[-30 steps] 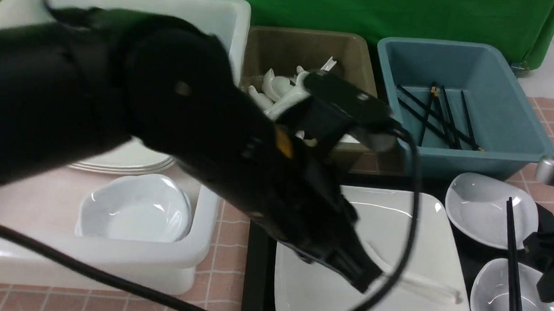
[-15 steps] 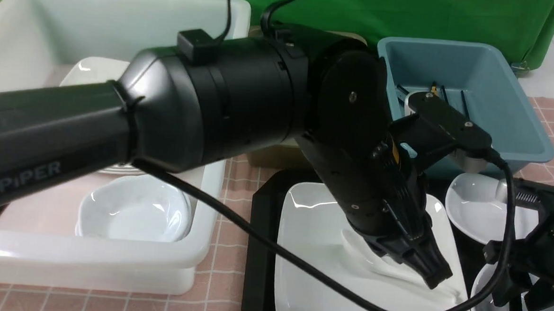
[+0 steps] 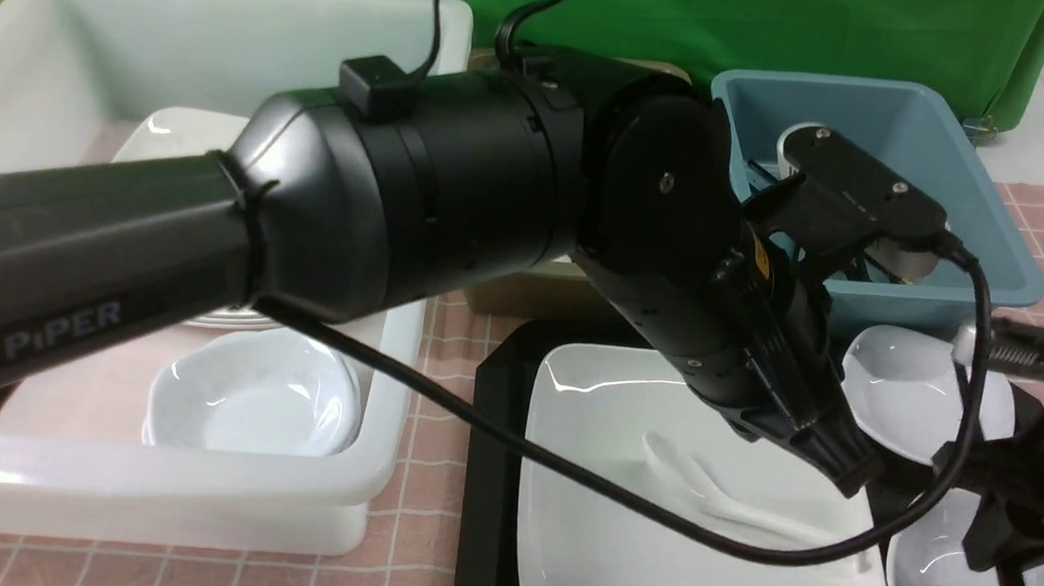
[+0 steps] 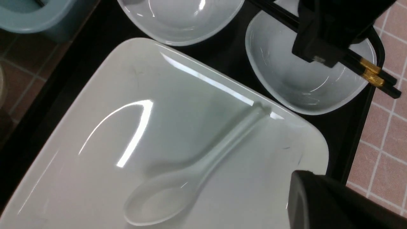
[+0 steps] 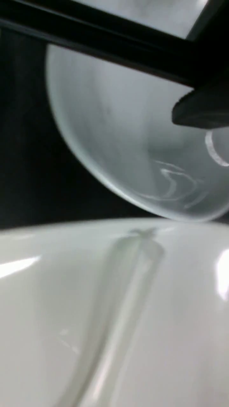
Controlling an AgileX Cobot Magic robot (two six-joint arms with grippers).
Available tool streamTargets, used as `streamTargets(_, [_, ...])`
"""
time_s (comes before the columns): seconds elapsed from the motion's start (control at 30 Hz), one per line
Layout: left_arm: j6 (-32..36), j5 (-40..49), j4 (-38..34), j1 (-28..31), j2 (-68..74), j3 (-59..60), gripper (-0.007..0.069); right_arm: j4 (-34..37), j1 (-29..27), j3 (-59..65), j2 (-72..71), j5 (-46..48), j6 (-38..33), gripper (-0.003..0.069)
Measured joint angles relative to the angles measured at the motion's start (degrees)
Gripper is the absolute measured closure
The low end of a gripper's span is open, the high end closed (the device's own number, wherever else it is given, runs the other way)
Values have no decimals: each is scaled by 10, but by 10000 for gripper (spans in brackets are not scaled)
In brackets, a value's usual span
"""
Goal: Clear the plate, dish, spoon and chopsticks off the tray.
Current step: Use the right arm to grab a pair of chopsticks from the plate, then use the right arm to put the chopsticks into the small storage box on the right
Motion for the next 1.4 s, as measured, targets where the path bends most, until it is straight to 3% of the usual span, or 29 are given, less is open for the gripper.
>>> streamTargets(0.13, [-36,-4,25,27,0,-35,628,1,0,-7,-93,26,-6,497])
streamTargets(0.3, [-43,-55,33,74,0,-70,627,1,0,-89,-108,-19,-11,497])
streamTargets(0.57, [-43,-148,35,112,0,-73,627,5,0,-313,41,-154,-11,497])
streamTargets(0.87, [-43,-42,35,113,0,-73,627,13,0,-526,285,-162,-10,497])
streamTargets(1.0, [-41,15,35,113,0,-73,627,13,0,-545,332,-153,-10,434])
streamTargets(1.13, [-8,60,17,113,0,-73,627,13,0,-550,338,-107,-15,271])
streamTargets(1.2, [31,69,-1,111,4,-73,627,13,0,-555,326,-48,-49,249])
streamTargets(1.27, [62,73,-12,109,10,-73,627,13,0,-561,311,7,-74,307])
streamTargets(1.33, [99,74,-18,99,24,-73,627,14,0,-564,279,82,-97,492])
streamTargets(1.4, [116,75,-20,90,38,-73,627,15,0,-564,245,139,-112,587])
